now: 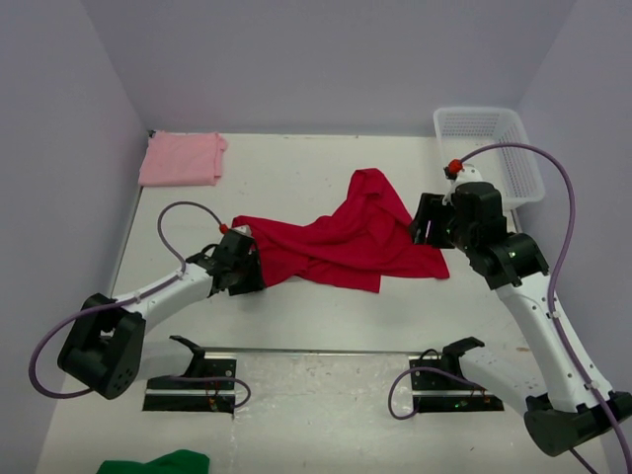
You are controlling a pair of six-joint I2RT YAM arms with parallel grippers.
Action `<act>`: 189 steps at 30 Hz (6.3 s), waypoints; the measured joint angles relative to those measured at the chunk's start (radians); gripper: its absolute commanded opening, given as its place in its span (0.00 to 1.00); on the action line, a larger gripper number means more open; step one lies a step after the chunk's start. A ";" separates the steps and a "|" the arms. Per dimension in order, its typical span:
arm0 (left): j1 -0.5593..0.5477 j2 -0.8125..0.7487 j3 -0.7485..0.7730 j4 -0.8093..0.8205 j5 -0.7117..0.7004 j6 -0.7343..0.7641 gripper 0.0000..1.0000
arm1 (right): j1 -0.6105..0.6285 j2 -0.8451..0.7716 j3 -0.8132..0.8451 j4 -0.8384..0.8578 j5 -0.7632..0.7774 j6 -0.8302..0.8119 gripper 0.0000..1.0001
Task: Fold and stack the t-shirts
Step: Flatten out the tshirt
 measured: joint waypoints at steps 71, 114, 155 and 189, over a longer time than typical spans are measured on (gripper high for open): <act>-0.156 0.192 0.107 -0.002 -0.287 -0.153 0.00 | 0.000 -0.155 -0.069 0.045 -0.032 -0.002 0.64; 0.305 -0.111 0.312 -0.359 -0.414 0.081 0.00 | 0.021 0.135 -0.507 0.139 -0.005 0.393 0.50; 0.396 -0.168 0.312 -0.335 -0.411 0.115 0.00 | 0.189 0.303 -0.605 0.418 -0.059 0.616 0.42; 0.396 -0.492 0.520 -0.286 -0.210 0.192 0.00 | 0.225 0.120 0.027 0.171 0.055 0.254 0.00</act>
